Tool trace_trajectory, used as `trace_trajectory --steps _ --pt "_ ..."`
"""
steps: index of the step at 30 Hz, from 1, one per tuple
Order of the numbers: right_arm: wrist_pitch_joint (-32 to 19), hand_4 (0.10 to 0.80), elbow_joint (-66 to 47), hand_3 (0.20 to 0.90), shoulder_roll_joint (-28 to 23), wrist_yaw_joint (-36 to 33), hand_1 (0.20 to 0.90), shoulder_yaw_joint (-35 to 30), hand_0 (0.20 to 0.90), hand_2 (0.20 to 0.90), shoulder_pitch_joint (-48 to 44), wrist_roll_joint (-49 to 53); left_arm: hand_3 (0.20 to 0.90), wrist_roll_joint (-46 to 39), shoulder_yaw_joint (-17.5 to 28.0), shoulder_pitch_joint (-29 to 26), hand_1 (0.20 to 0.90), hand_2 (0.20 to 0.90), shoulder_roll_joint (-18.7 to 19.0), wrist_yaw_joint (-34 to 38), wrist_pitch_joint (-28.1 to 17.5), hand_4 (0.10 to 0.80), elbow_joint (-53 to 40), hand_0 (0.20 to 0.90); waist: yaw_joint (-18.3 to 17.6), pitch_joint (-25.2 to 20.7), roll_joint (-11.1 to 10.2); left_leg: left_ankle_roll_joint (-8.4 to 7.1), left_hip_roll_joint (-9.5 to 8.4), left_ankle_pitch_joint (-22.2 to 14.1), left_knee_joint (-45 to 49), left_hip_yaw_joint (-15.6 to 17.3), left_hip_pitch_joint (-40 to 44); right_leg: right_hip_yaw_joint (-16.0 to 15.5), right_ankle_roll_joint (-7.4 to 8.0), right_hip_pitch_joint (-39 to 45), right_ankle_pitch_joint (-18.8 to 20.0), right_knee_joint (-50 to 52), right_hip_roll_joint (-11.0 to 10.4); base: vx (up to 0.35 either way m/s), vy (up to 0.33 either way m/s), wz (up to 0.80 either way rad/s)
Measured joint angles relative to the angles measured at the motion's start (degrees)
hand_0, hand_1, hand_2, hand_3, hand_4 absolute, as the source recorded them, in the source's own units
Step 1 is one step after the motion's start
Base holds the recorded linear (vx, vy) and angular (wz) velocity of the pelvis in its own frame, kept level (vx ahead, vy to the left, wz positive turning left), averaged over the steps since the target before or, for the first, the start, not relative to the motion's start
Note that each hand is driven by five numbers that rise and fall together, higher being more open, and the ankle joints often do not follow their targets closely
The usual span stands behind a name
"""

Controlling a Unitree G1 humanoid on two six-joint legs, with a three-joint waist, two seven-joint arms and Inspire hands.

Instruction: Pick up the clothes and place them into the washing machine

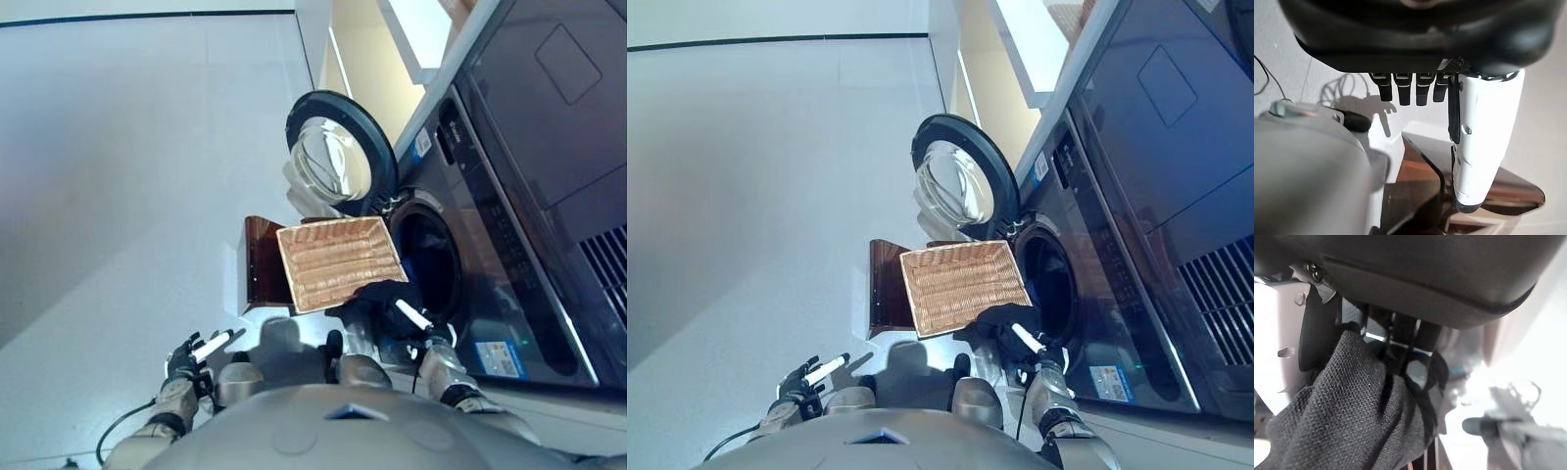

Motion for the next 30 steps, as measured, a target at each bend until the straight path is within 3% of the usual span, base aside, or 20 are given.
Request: trace_trajectory --steps 4,11,16,19,20,21,22,23,27,28,29,30 --pt "0.0 0.300 0.0 0.200 -0.4 -0.3 0.200 -0.1 0.200 0.200 -0.5 0.0 0.900 0.0 -0.2 -2.2 0.900 0.900 -2.1 -0.2 0.0 0.800 -0.5 0.900 -0.8 -0.6 2.0 -0.34 0.71 0.2 -0.5 -0.2 -0.3 -0.6 -0.62 -0.1 -0.3 0.0 0.8 0.107 -0.095 0.06" --pt "0.0 0.300 0.2 0.200 -0.4 -0.1 0.200 -0.2 0.200 0.200 0.3 0.0 0.900 0.1 -1.7 -2.2 0.900 0.900 -1.9 -0.1 -0.1 0.800 -0.6 0.900 -1.0 -1.9 4.3 -0.63 1.72 0.5 -0.7 0.2 0.5 -0.4 -1.52 -0.1 -1.0 1.1 2.2 0.055 -0.104 -0.03" --pt "0.0 0.300 2.5 0.200 1.3 1.2 0.200 0.4 0.200 0.200 -0.1 0.0 0.900 0.1 -1.6 -4.2 0.900 0.900 -0.5 -0.2 -0.3 0.800 0.1 0.900 0.4 0.5 -1.1 -2.03 -1.40 1.5 16.5 -2.0 -7.6 0.6 -3.29 2.0 -2.3 1.5 -0.3 0.080 -0.057 0.19" --pt "-0.1 0.300 3.4 0.200 1.3 1.2 0.200 0.5 0.200 0.200 -0.1 0.0 0.900 -0.7 -1.2 -3.3 0.900 0.900 -1.1 -0.8 -0.1 0.800 0.2 0.900 1.8 0.4 -1.6 -1.53 -2.88 0.3 15.5 -0.8 -8.6 0.8 -3.45 1.8 -2.4 2.4 -0.7 0.199 0.144 -0.06" --pt "-0.2 0.300 3.5 0.200 1.2 1.2 0.200 0.5 0.200 0.200 -0.3 0.0 0.900 -0.5 -1.2 -3.5 0.900 0.900 -0.9 -0.8 -0.2 0.800 0.4 0.900 1.8 0.2 -2.2 -0.02 -5.42 -1.8 12.8 0.3 -8.5 1.7 -2.71 -0.4 -3.0 3.1 -1.5 0.191 0.205 -0.16" --pt "-0.3 0.300 3.5 0.200 1.1 1.1 0.200 0.5 0.200 0.200 -0.5 0.0 0.900 -0.5 -1.2 -3.7 0.900 0.900 -0.9 -0.8 -0.2 0.800 0.5 0.900 1.8 0.3 -2.3 0.74 -6.13 -2.3 12.3 0.6 -8.5 2.3 -2.56 -0.8 -3.1 3.0 -1.6 0.195 0.228 -0.45" --pt "-0.7 0.300 3.8 0.200 0.2 1.1 0.200 -0.2 0.200 0.200 -0.9 -0.1 0.900 -0.5 -1.2 -3.3 0.900 0.900 -1.7 -0.9 0.0 0.800 0.6 0.900 2.4 -0.1 0.5 6.36 -6.40 -2.6 7.7 0.3 -7.4 3.0 -1.61 -0.8 -3.3 1.9 0.3 0.217 0.259 -0.69" --pt "-0.6 0.300 4.7 0.200 0.9 1.0 0.200 -0.6 0.200 0.200 -1.3 0.0 0.900 -0.9 -0.7 -3.3 0.900 0.900 -1.0 -1.0 0.0 0.800 0.4 0.900 2.9 0.7 -0.6 6.04 -6.65 -1.2 6.8 2.1 -5.9 3.0 -2.19 -1.7 -3.9 6.7 0.1 0.232 0.274 -0.66" --pt "0.0 0.300 5.1 0.200 2.2 1.0 0.200 -0.8 0.200 0.200 1.3 -0.4 0.900 -0.2 -0.6 -2.8 0.900 0.900 2.1 -1.1 -0.1 0.800 0.5 0.900 2.4 -0.5 -4.1 7.70 -9.13 -1.6 6.5 4.5 -4.6 4.2 -0.44 -0.1 -4.4 4.5 -2.4 0.184 0.237 -0.25" --pt "0.0 0.300 5.2 0.200 2.2 0.9 0.200 -0.9 0.200 0.200 1.3 -0.5 0.900 -0.2 -0.6 -2.7 0.900 0.900 2.1 -1.2 -0.1 0.800 0.5 0.900 2.6 -0.6 -4.2 7.92 -9.55 -1.7 6.7 4.8 -4.6 4.5 -0.35 -0.2 -4.4 4.5 -2.7 0.077 0.183 -0.39" --pt "0.0 0.300 5.2 0.200 2.2 0.9 0.200 -1.1 0.200 0.200 1.2 -0.6 0.900 -0.2 -1.0 -2.7 0.900 0.900 2.2 -1.2 0.0 0.800 0.4 0.900 2.4 -0.7 -4.1 9.28 -9.85 -2.0 6.5 5.5 -4.5 4.7 0.77 -0.2 -4.9 4.7 -3.7 0.067 0.152 -0.27" --pt "0.1 0.300 5.2 0.200 2.2 0.9 0.200 -1.1 0.200 0.200 1.2 -0.6 0.900 -0.2 -1.2 -2.8 0.900 0.900 2.3 -1.2 0.0 0.800 0.4 0.900 2.4 -0.6 -4.1 10.06 -9.97 -1.7 6.3 6.3 -4.5 4.7 0.69 -0.5 -5.0 5.6 -4.0 0.051 0.133 -0.33"
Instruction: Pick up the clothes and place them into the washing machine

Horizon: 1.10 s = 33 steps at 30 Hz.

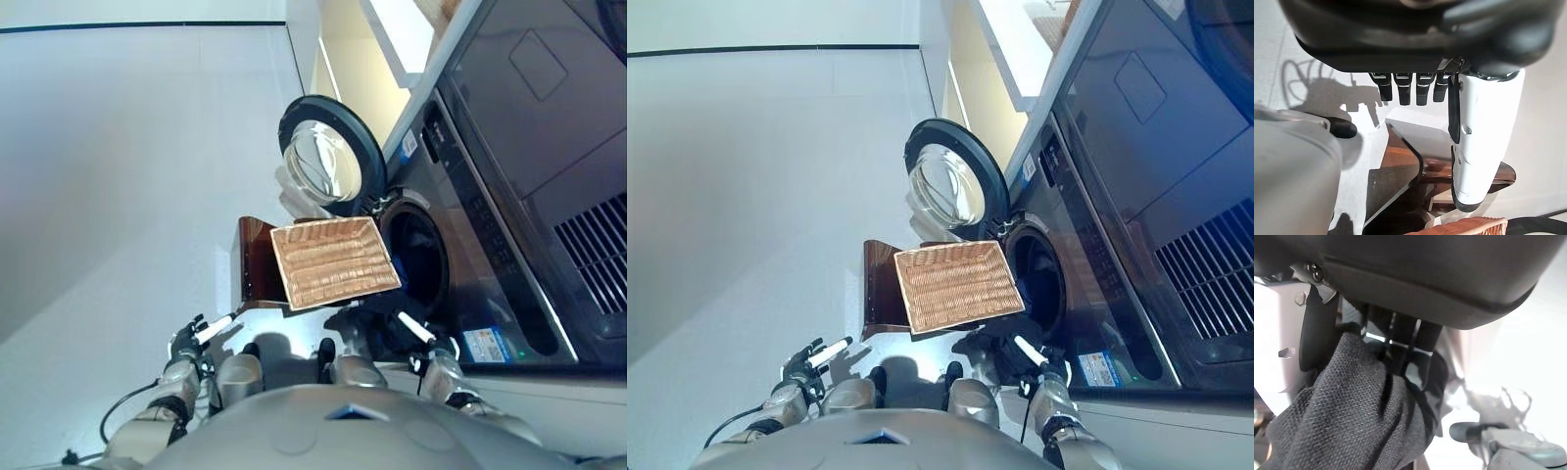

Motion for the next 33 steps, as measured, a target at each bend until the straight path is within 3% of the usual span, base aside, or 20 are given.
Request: trace_trajectory --steps 1,3,6,8,11,12,13,14,15,16,19,23,30,33 --pt "0.0 0.300 0.0 0.200 0.4 0.0 0.200 0.0 0.200 0.200 -0.2 0.0 0.900 0.0 -0.4 0.0 0.900 0.900 0.6 0.1 0.0 0.800 -0.8 0.900 0.1 -0.2 -0.9 0.27 -1.19 -0.7 0.7 1.0 -0.3 0.1 1.33 -1.9 0.9 2.4 -1.3 0.031 0.091 -0.22" --pt "0.0 0.300 -0.1 0.200 0.7 0.2 0.200 0.1 0.200 0.200 -0.3 0.1 0.900 0.0 -1.0 -0.4 0.900 0.900 1.1 0.1 -0.3 0.800 -1.0 0.900 0.1 -0.2 -0.8 0.80 -1.60 -0.9 1.0 1.4 -0.9 0.3 2.55 -2.6 1.9 3.2 -2.0 -0.010 0.027 -0.13" --pt "0.0 0.300 -0.8 0.200 0.8 0.2 0.200 0.1 0.200 0.200 -1.0 0.6 0.900 0.0 -1.0 -1.5 0.900 0.900 1.1 0.0 -0.4 0.800 -1.0 0.900 0.1 0.8 0.6 1.11 -1.35 -0.4 1.0 1.3 -2.0 -0.2 1.91 -4.2 3.4 3.4 -2.4 -0.042 -0.092 0.04" --pt "0.0 0.300 -1.3 0.200 0.6 0.0 0.200 0.1 0.200 0.200 -2.3 1.3 0.900 0.0 -1.5 -2.4 0.900 0.900 0.7 0.2 -0.5 0.800 -1.0 0.900 -0.1 2.2 2.4 1.51 -0.38 -0.2 0.6 0.4 -3.1 -0.9 1.68 -6.4 2.7 2.5 -4.4 0.030 -0.152 0.05" --pt "0.0 0.300 -3.5 0.200 0.9 0.1 0.200 0.4 0.200 0.200 -3.5 2.4 0.900 0.0 -1.3 -2.5 0.900 0.900 0.7 0.5 -0.5 0.800 -1.0 0.900 -0.4 4.8 3.0 0.43 0.22 0.4 0.5 -0.1 -3.3 -1.0 3.29 -7.0 4.1 -1.0 -8.3 -0.028 -0.156 0.10" --pt "0.0 0.300 -4.1 0.200 1.1 0.1 0.200 1.2 0.200 0.200 -3.6 3.0 0.900 -0.1 -1.2 -2.5 0.900 0.900 0.9 0.6 -0.5 0.800 -1.0 0.900 -0.1 5.2 2.6 -0.67 0.22 0.7 0.8 -0.4 -4.0 -1.3 3.71 -7.3 4.4 -0.8 -9.4 -0.128 -0.145 0.31" --pt "0.0 0.300 -4.0 0.200 1.8 0.0 0.200 1.6 0.200 0.200 -4.5 3.8 0.900 -0.1 -1.8 -3.1 0.900 0.900 2.1 0.9 -0.6 0.800 -1.0 0.900 0.1 6.2 0.8 -1.91 -0.46 0.7 1.9 -1.0 -5.5 -1.5 3.37 -7.9 4.9 -0.4 -10.0 -0.149 -0.129 0.37" --pt "0.0 0.300 -4.0 0.200 2.2 0.0 0.200 1.6 0.200 0.200 -4.8 4.1 0.900 -0.1 -2.5 -3.3 0.900 0.900 2.9 0.9 -0.6 0.800 -1.0 0.900 0.0 6.5 -0.3 -2.46 -0.92 0.4 2.5 -1.2 -6.1 -1.6 2.66 -7.7 5.5 -0.4 -10.1 -0.146 -0.133 0.41" --pt "0.0 0.300 -4.1 0.200 2.5 -0.3 0.200 1.7 0.200 0.200 -7.0 5.1 0.900 -0.3 -3.3 -4.2 0.900 0.900 3.5 1.0 -0.5 0.800 -1.2 0.900 0.2 7.6 -0.6 -4.08 -0.26 -0.3 5.0 -1.7 -9.1 -2.2 5.24 -8.8 6.7 -0.7 -9.7 -0.150 -0.109 0.22" --pt "-0.1 0.300 -4.3 0.200 2.2 -0.9 0.200 1.7 0.200 0.200 -9.6 6.3 0.900 -0.3 -3.6 -4.2 0.900 0.900 2.8 1.0 -0.6 0.800 -2.3 0.900 0.1 8.4 1.0 -4.94 1.60 -0.4 6.1 -1.7 -11.3 -2.4 4.25 -10.6 7.1 -0.7 -8.0 -0.144 -0.097 0.05" --pt "-0.2 0.300 -5.3 0.200 0.1 -1.8 0.200 1.9 0.200 0.200 -16.0 9.3 0.900 -1.5 -5.5 -5.4 0.900 0.900 -0.9 0.9 -0.5 0.800 -3.4 0.900 -0.2 10.7 4.7 -6.62 3.82 0.8 5.9 -2.7 -14.8 -3.8 2.71 -13.7 8.1 -0.7 -5.7 -0.091 -0.053 -0.04" --pt "-0.1 0.300 -5.1 0.200 -3.9 -3.6 0.200 6.1 0.200 0.200 -22.5 7.6 0.900 -2.4 -8.2 -6.7 0.900 0.900 -4.6 0.7 -0.7 0.800 -7.7 0.900 -0.1 12.3 7.6 -7.04 4.36 2.6 3.4 -3.4 -15.1 -4.9 2.14 -14.7 8.1 -0.6 -5.5 -0.014 -0.038 0.13" --pt "0.0 0.300 -5.1 0.200 -4.0 -4.9 0.200 6.3 0.200 0.200 -24.6 4.2 0.900 -2.6 -9.2 -8.9 0.900 0.900 -4.4 1.6 -1.7 0.800 -7.6 0.900 0.9 13.8 10.4 -7.17 4.02 4.7 0.8 -5.5 -15.0 -8.3 2.27 -13.4 7.7 -0.4 -6.2 0.032 -0.006 0.23" --pt "-0.2 0.300 -5.3 0.200 -3.0 -5.1 0.200 6.2 0.200 0.200 -24.7 6.9 0.900 -2.6 -9.5 -9.3 0.900 0.900 -4.3 2.0 -1.7 0.800 -7.1 0.900 1.3 13.8 10.6 -7.04 3.21 4.9 0.7 -5.6 -15.1 -8.6 2.55 -13.4 7.4 -0.1 -7.1 0.046 0.070 0.17"
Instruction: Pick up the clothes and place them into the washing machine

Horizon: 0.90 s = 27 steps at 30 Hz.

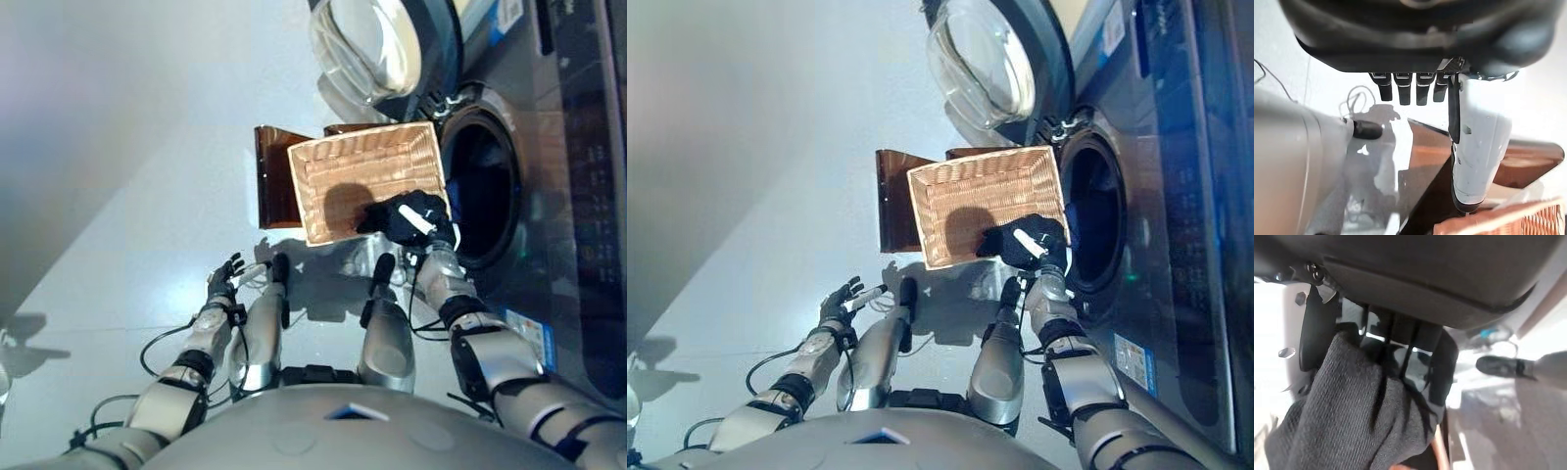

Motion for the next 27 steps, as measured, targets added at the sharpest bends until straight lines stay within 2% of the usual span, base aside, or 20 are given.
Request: trace_trajectory --steps 4,5,6,9,10,14,17,22,27 --pt "-2.8 0.300 -0.4 0.200 2.4 0.2 0.200 -3.9 0.200 0.200 -0.3 9.5 0.900 -1.2 -0.1 -0.3 0.900 0.900 0.1 0.2 0.0 0.800 0.0 0.900 0.3 0.1 0.2 0.34 -1.27 0.0 0.2 0.1 0.0 0.1 0.33 -0.1 -0.3 0.7 -1.3 0.010 0.120 0.06" --pt "-4.0 0.300 -0.3 0.200 3.3 0.5 0.200 -6.7 0.200 0.200 -0.8 13.5 0.900 -2.3 -0.6 -0.4 0.900 0.900 0.2 0.2 -0.1 0.800 -0.3 0.900 0.4 0.1 0.3 0.61 -1.60 -0.1 0.9 0.2 -0.3 0.1 0.50 -0.2 -0.3 1.0 -1.8 -0.002 0.082 0.07" --pt "-6.0 0.300 0.2 0.200 4.6 0.3 0.200 -8.5 0.200 0.200 -2.1 19.2 0.900 -3.7 -1.4 -0.5 0.900 0.900 0.2 0.2 -0.1 0.800 -0.6 0.900 0.4 0.4 0.9 1.55 -2.16 -0.8 2.6 0.4 -1.2 0.2 0.61 -0.4 -0.5 1.2 -2.4 -0.006 0.115 0.09" --pt "-8.2 0.300 0.3 0.200 5.5 0.6 0.200 -9.2 0.200 0.200 -4.1 25.6 0.900 -5.8 -2.8 -0.8 0.900 0.900 0.1 0.2 -0.2 0.800 -0.7 0.900 0.5 0.4 2.0 2.24 -3.12 -2.4 6.5 0.8 -4.0 0.7 0.85 -2.6 -0.8 3.2 -3.2 -0.029 0.070 0.01" --pt "-9.0 0.300 0.4 0.200 5.7 0.7 0.200 -9.5 0.200 0.200 -5.1 27.3 0.900 -6.5 -2.9 -1.0 0.900 0.900 0.2 0.2 -0.2 0.800 -0.7 0.900 0.6 0.6 2.3 2.71 -3.08 -3.6 9.4 1.1 -6.0 1.9 1.04 -4.4 -1.2 5.0 -3.4 -0.021 0.021 -0.10" --pt "-9.8 0.300 1.9 0.200 5.9 1.8 0.200 -9.4 0.200 0.200 -6.7 29.3 0.900 -7.7 -2.9 -1.3 0.900 0.900 0.0 0.2 -0.2 0.800 -0.6 0.900 0.6 1.6 3.9 3.31 -3.09 -7.0 16.7 1.4 -9.3 3.4 1.47 -7.0 -2.7 9.8 -3.7 0.002 -0.011 -0.08" --pt "-9.9 0.300 1.9 0.200 6.0 2.7 0.200 -9.4 0.200 0.200 -6.9 29.3 0.900 -7.7 -2.8 -1.5 0.900 0.900 0.0 0.2 -0.3 0.800 -0.7 0.900 0.5 1.5 3.8 3.03 -2.96 -8.4 19.7 1.2 -11.3 3.8 1.80 -8.9 -3.7 12.5 -3.9 -0.013 -0.015 -0.02" --pt "-10.1 0.300 2.0 0.200 5.8 3.7 0.200 -9.6 0.200 0.200 -8.1 31.7 0.900 -8.4 -4.1 -1.4 0.900 0.900 -0.1 0.1 -0.7 0.800 -1.4 0.900 0.4 1.7 3.5 3.45 -2.76 -10.2 25.5 1.1 -16.1 5.3 1.90 -13.7 -5.2 17.8 -3.9 -0.020 0.000 -0.02" --pt "-11.2 0.300 4.2 0.200 5.9 5.1 0.200 -10.4 0.200 0.200 -10.7 34.2 0.900 -8.7 -5.1 -0.8 0.900 0.900 -0.1 -0.8 -0.7 0.800 -2.2 0.900 0.5 1.9 3.0 4.06 -2.62 -13.6 33.2 1.1 -20.5 7.6 2.26 -18.5 -8.1 25.1 -4.0 -0.030 0.025 -0.04"
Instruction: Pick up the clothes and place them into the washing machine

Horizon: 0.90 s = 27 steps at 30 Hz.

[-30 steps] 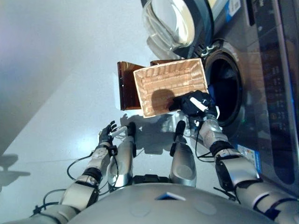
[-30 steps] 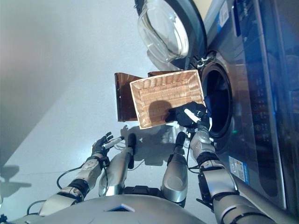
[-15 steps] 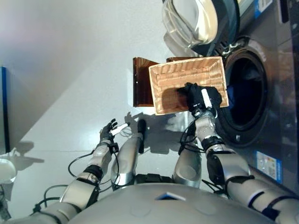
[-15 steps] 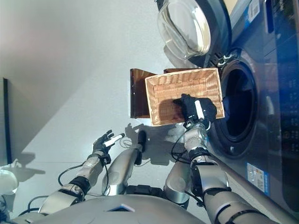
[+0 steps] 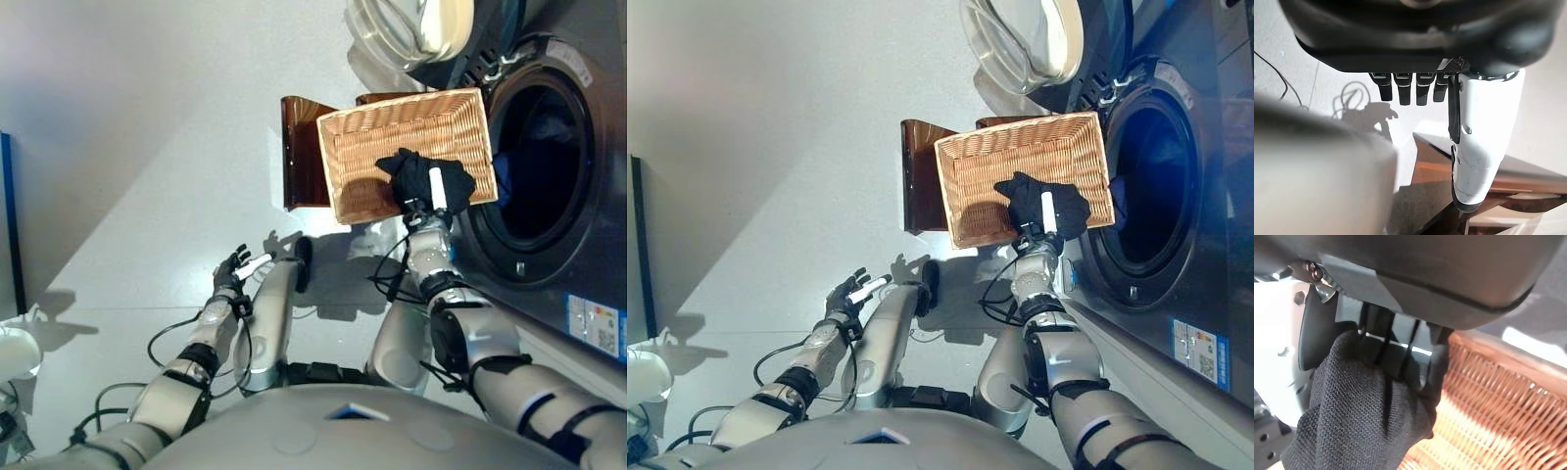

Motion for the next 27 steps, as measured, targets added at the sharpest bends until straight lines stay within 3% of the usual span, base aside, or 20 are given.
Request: trace_trajectory --steps 4,20,27 --pt "-1.1 0.300 0.0 0.200 -0.1 0.5 0.200 -3.2 0.200 0.200 -1.3 3.7 0.900 -0.5 0.1 -0.1 0.900 0.900 0.3 -0.1 0.0 0.800 -0.2 0.900 0.0 0.0 0.0 0.77 0.01 -1.0 3.6 0.4 -2.2 1.2 0.18 -2.1 -0.6 2.8 -0.1 0.002 0.024 -0.03" --pt "-6.2 0.300 -1.4 0.200 -0.6 0.4 0.200 -15.0 0.200 0.200 -1.9 13.2 0.900 -1.2 1.3 0.5 0.900 0.900 1.1 1.0 -0.5 0.800 -1.4 0.900 -1.4 0.1 -0.9 1.29 0.95 -3.7 6.8 2.0 -4.5 3.8 1.20 -5.3 -1.5 4.5 1.0 0.013 -0.001 -0.06" --pt "-7.4 0.300 -2.2 0.200 -4.3 0.2 0.200 -16.7 0.200 0.200 -1.9 15.1 0.900 -1.2 1.3 0.5 0.900 0.900 1.3 0.9 -0.5 0.800 -2.2 0.900 -1.9 0.1 -1.1 1.08 1.44 -4.7 8.9 2.1 -5.6 4.1 0.82 -7.0 -3.4 7.8 1.0 0.003 0.000 -0.01"
